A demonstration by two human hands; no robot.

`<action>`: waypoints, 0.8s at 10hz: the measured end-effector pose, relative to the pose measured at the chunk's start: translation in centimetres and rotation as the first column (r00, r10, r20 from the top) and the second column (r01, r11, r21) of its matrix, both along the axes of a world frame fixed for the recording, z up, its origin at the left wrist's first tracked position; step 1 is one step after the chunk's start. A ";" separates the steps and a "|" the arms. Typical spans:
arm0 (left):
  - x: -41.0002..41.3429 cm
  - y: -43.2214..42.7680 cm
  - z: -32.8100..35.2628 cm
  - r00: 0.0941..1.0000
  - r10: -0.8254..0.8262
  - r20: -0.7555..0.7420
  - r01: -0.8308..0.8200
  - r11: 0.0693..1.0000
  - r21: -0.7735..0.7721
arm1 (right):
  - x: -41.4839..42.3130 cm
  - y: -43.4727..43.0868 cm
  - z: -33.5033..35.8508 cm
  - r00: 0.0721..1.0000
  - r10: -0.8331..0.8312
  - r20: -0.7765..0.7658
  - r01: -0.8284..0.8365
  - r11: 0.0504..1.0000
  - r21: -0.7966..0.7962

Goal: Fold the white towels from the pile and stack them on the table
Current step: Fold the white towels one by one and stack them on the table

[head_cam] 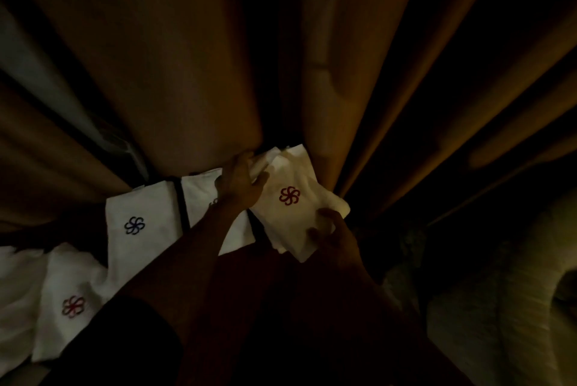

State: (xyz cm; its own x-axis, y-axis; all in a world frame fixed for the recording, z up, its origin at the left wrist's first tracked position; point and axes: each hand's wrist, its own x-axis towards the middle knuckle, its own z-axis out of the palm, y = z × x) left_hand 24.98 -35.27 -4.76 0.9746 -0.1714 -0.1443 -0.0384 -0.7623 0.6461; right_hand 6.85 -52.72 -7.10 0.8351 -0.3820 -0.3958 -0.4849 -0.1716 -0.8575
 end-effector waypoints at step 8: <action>-5.3 -1.0 -1.9 0.867 0.350 -0.355 -0.494 0.695 -0.522 | 3.6 -5.0 0.6 0.972 -0.226 -0.066 0.232 0.968 0.094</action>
